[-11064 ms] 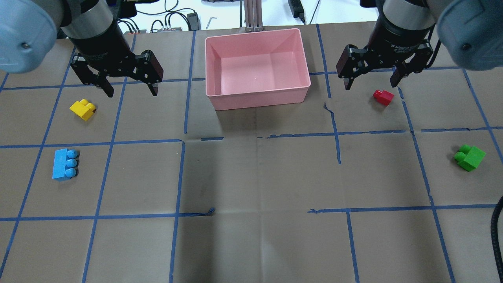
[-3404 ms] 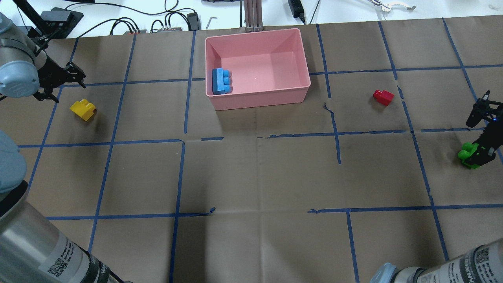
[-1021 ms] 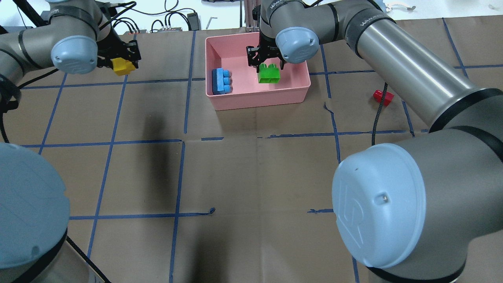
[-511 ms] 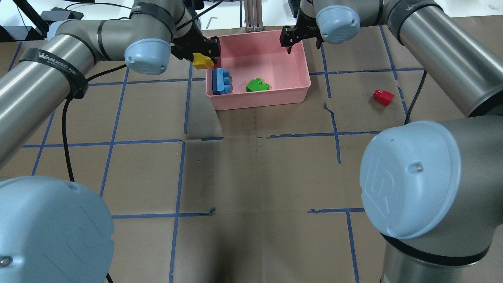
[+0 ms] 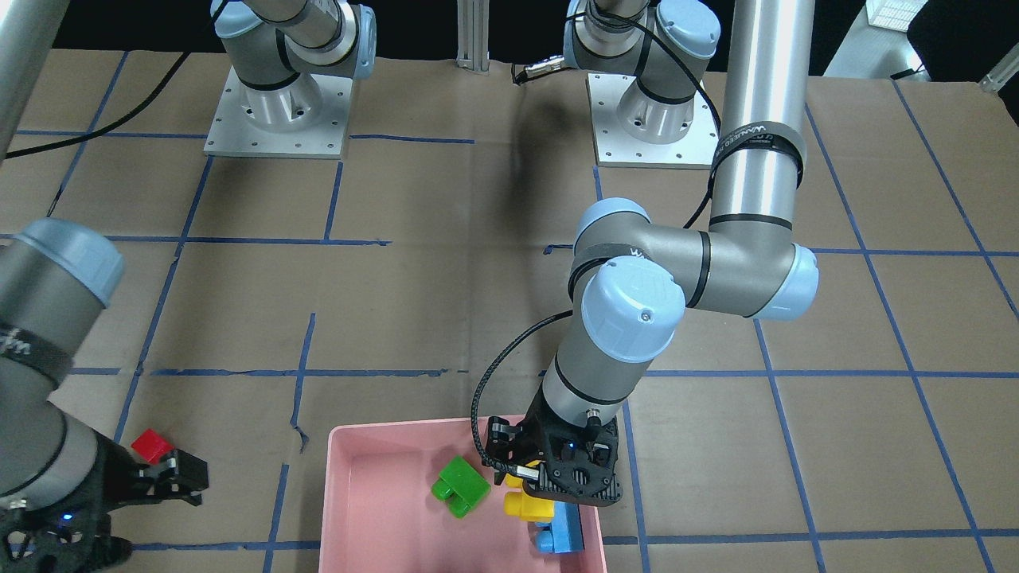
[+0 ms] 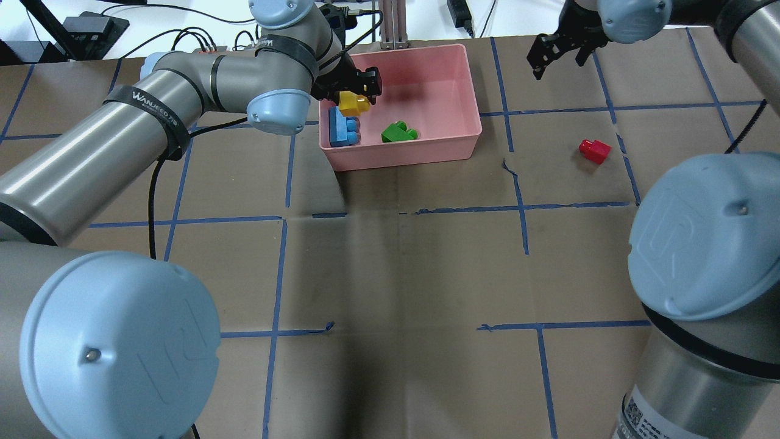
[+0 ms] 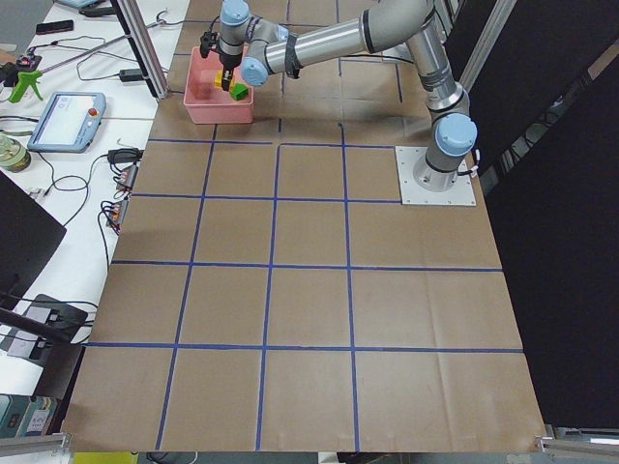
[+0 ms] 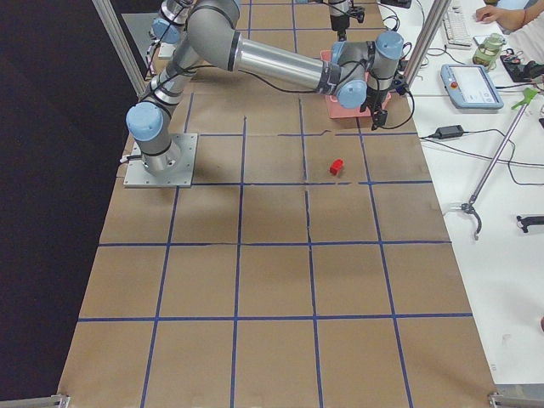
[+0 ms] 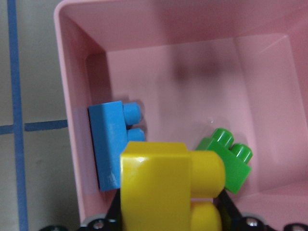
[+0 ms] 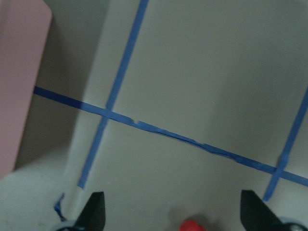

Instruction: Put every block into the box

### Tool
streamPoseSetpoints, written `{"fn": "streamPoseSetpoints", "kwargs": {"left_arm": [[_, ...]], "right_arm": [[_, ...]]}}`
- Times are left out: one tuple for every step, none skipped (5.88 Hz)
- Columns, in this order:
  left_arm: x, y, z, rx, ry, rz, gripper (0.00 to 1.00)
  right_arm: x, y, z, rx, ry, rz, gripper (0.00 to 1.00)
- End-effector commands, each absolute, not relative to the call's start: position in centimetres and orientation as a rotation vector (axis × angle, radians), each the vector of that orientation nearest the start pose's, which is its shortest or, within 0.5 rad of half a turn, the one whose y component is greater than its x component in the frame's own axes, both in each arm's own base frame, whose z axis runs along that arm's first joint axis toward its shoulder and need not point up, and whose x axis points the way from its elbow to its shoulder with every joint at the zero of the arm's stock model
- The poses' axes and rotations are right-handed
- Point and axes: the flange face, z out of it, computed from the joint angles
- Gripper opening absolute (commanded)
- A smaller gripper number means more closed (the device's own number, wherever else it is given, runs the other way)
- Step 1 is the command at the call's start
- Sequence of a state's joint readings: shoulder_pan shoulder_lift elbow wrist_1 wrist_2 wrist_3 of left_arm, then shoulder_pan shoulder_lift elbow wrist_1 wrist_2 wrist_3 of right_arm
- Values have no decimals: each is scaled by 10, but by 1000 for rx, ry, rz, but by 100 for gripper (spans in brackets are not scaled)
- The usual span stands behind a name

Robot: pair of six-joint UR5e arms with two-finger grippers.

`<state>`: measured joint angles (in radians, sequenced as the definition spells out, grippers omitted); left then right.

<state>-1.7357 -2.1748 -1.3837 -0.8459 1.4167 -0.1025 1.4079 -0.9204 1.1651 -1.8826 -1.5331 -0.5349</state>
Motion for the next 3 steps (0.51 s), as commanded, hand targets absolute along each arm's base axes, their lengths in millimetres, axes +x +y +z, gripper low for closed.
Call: {"fn": "streamPoseSetpoints", "kwargs": {"left_arm": [[-257, -675, 313, 116, 3268, -355, 100], [-236, -661, 335, 75, 3205, -279, 100], [-215, -637, 373, 43, 3202, -190, 100]], "right_arm": [[-59, -735, 273, -910, 2961, -16, 99], [-58, -723, 250, -1063, 2889, 46, 99], [-54, -708, 224, -1091, 2839, 112, 99]]}}
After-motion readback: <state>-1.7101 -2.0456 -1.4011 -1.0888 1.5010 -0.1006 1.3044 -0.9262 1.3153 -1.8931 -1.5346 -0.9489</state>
